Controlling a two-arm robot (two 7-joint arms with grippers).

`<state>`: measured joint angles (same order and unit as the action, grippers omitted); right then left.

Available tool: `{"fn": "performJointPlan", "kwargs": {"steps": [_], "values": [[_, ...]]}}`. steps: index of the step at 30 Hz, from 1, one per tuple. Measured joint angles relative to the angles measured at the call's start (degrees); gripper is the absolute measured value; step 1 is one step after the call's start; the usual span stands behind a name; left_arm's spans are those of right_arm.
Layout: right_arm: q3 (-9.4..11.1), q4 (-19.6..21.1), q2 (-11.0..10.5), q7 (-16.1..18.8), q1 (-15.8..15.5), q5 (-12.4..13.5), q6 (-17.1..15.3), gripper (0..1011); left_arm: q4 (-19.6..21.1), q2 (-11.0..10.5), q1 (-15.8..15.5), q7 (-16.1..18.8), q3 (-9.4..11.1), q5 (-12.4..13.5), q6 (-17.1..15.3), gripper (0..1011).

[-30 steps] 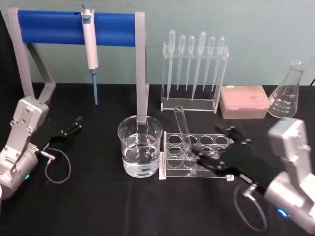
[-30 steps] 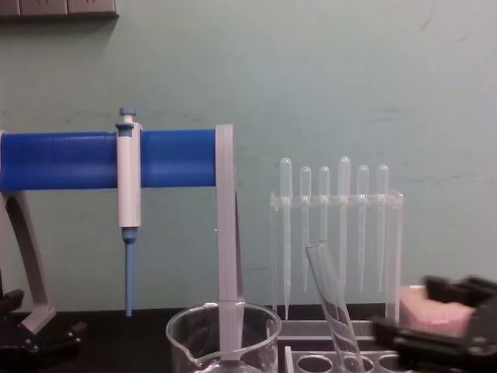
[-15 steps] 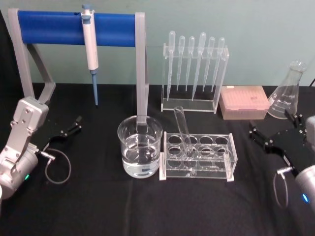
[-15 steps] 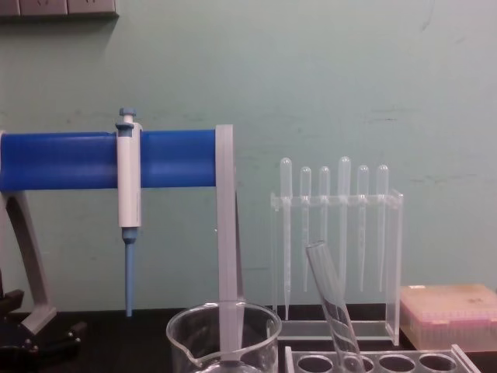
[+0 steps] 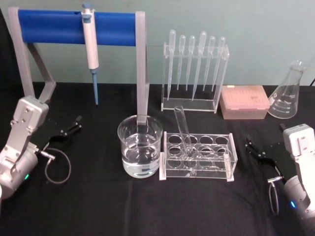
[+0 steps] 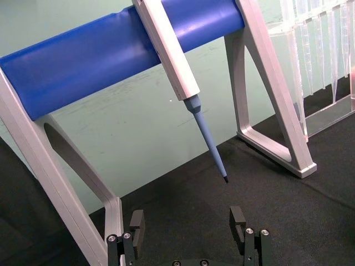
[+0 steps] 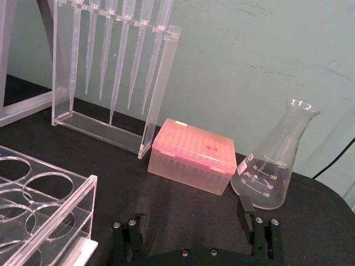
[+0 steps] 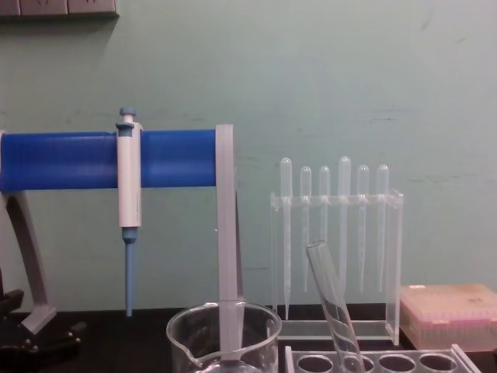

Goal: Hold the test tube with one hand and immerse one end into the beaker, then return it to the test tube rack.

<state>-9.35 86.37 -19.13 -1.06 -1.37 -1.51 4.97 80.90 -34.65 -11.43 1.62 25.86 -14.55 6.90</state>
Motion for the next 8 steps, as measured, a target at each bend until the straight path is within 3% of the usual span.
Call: {"fn": "performJointPlan", "kwargs": {"steps": [8], "values": [[0.0,0.3,-0.1,-0.1,0.0,0.0,-0.2,1002,0.0,0.0,0.0,0.0,0.0,0.0,0.0,1000]]}}
